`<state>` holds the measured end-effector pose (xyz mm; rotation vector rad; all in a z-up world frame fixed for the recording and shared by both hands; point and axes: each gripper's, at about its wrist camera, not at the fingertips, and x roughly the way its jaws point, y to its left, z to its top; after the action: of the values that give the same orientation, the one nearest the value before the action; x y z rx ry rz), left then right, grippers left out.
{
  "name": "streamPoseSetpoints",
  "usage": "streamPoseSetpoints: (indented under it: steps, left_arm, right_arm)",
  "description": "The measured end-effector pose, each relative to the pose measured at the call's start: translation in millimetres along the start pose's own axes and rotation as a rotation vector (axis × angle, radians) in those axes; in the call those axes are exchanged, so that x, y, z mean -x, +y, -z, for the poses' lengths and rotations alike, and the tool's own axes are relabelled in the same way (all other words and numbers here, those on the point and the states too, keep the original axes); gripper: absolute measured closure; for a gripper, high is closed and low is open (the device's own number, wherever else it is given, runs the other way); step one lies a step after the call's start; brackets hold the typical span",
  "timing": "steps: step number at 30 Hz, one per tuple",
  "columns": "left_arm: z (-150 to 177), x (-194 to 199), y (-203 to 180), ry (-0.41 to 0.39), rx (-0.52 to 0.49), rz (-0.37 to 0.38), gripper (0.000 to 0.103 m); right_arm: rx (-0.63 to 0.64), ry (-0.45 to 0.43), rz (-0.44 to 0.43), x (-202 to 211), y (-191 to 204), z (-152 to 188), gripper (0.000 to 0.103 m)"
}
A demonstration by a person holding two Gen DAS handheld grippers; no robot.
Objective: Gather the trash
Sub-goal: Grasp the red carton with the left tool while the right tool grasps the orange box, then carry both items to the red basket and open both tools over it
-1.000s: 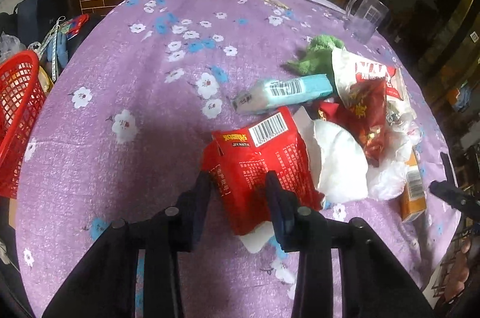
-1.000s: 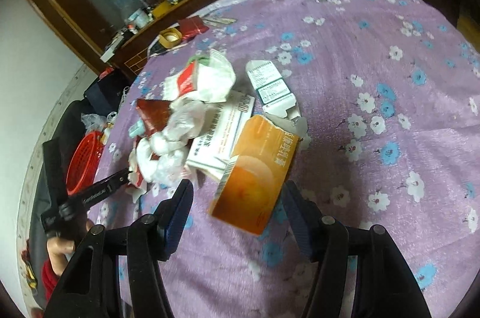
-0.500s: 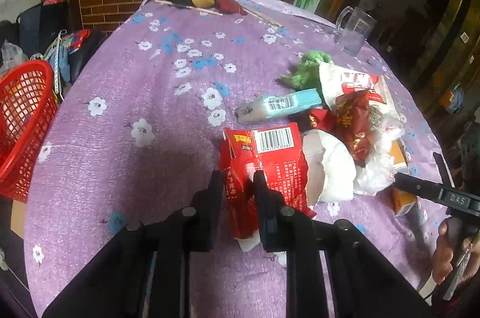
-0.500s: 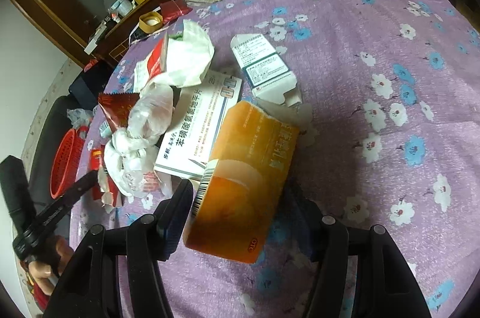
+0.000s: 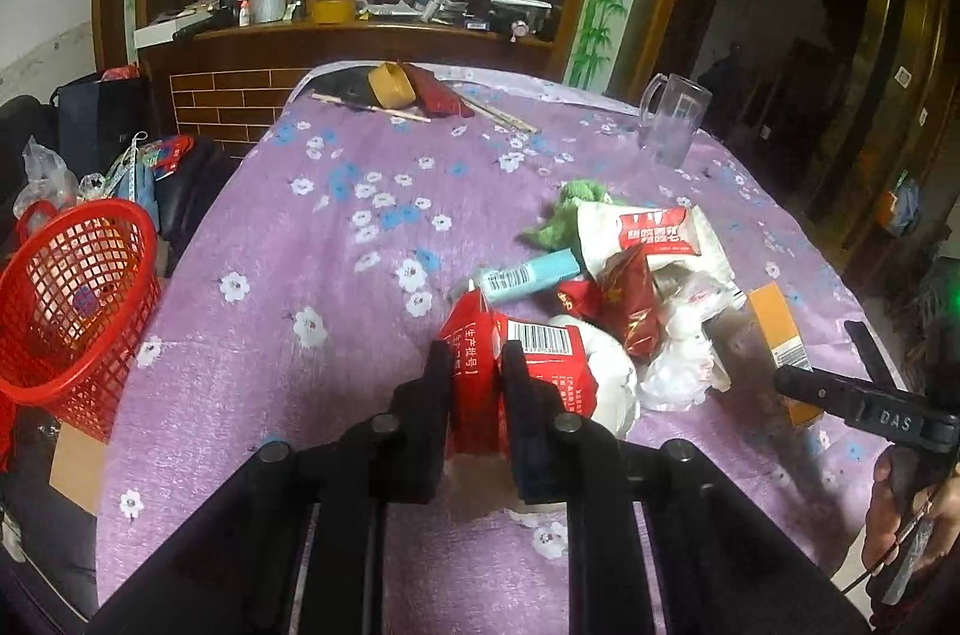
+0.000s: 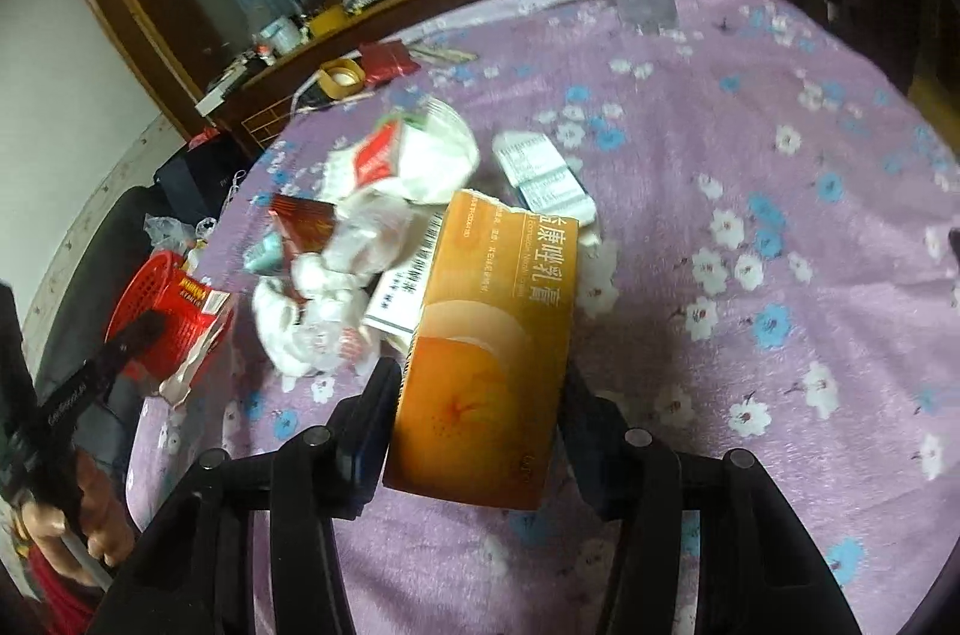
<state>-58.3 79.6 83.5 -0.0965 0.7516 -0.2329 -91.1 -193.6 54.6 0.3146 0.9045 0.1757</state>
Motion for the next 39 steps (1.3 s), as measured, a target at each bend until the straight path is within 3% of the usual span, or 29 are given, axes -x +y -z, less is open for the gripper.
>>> streamPoseSetpoints:
  steps: [7, 16, 28, 39]
  left_arm:
    - [-0.4, 11.2, 3.8, -0.019, 0.014, -0.011, 0.087]
    - [-12.4, 41.1, 42.6, -0.083, 0.061, -0.083, 0.087]
    - [-27.2, 74.5, 170.6, -0.136, 0.21, -0.295, 0.087]
    - [-29.1, 63.3, 278.8, -0.12, 0.331, -0.47, 0.087]
  right_arm:
    - [0.065, -0.013, -0.059, 13.7, 27.5, 1.8, 0.047]
    - [0.224, 0.008, -0.162, 11.1, 105.2, -15.6, 0.047]
    - [0.394, 0.105, -0.303, -46.8, 241.0, -42.7, 0.047]
    - [0.479, 0.183, -0.407, -129.7, 377.5, -62.3, 0.046]
